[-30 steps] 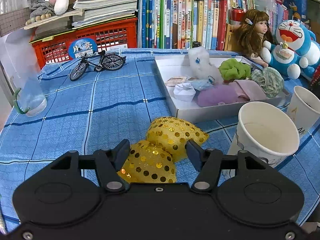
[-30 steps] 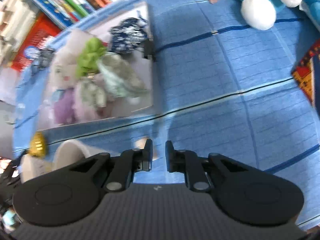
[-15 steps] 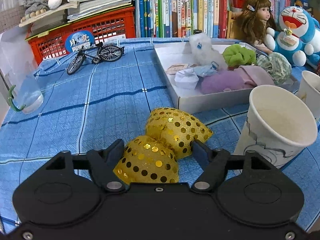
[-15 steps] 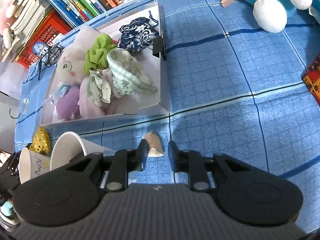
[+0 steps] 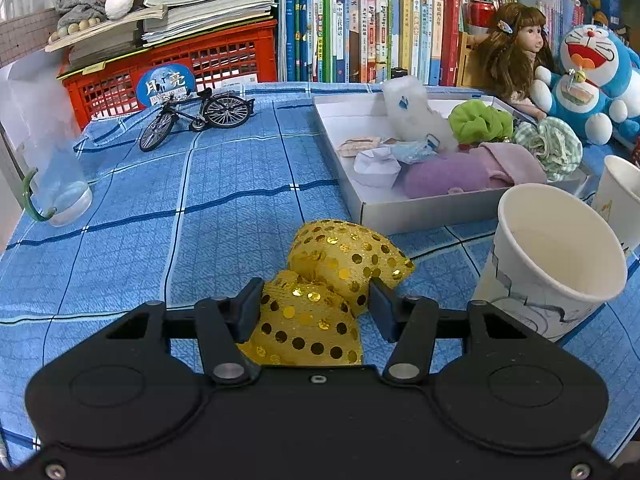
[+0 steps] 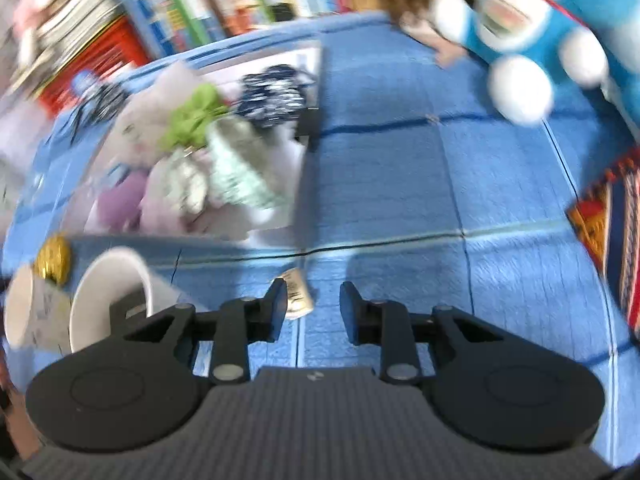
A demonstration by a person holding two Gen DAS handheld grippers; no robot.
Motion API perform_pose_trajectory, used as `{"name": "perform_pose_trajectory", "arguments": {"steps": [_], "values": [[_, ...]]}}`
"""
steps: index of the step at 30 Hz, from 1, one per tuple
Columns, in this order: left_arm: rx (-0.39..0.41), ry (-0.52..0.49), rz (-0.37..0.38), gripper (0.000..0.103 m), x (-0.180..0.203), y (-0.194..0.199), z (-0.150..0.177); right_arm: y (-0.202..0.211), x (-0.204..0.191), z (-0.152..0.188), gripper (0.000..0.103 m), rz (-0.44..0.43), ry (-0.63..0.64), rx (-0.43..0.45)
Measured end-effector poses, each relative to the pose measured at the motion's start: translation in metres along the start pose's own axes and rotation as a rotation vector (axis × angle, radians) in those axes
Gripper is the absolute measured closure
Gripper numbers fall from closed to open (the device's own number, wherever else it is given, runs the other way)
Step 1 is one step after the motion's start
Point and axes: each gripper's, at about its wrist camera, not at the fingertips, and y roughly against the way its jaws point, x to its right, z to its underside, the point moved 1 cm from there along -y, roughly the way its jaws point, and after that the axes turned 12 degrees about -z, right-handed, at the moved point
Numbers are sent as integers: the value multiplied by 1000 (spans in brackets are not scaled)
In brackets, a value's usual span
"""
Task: Organize soft objects
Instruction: 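Grasp the gold sequined bow with the left tool while the right tool grasps the cork, then carry the bow over the tray with the left tool while the right tool carries the cork there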
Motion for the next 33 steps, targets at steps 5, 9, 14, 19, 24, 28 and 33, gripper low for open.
{"name": "perform_pose_trajectory", "arguments": {"steps": [5,9,14,19,24,28,33], "values": [[4,-17,-17,45,6,-2,2,-4,-22,19,53,0,214,48],[1,-25,-21,45,9,-5,3,-8,-24,24,53,14,243,72],[-1,-1,-16,57,6,-3,1,-13,-20,28,69,8,242,89],[-9,27,-4,60,0,-1,-4,-10,-24,31,79,-6,255,99],[2,44,-6,60,-4,3,-10,-9,-24,31,78,2,256,99],[15,46,-8,60,-6,6,-18,-8,-22,30,80,38,228,126],[44,51,-2,60,-8,13,-36,13,-15,16,81,39,171,194]]}}
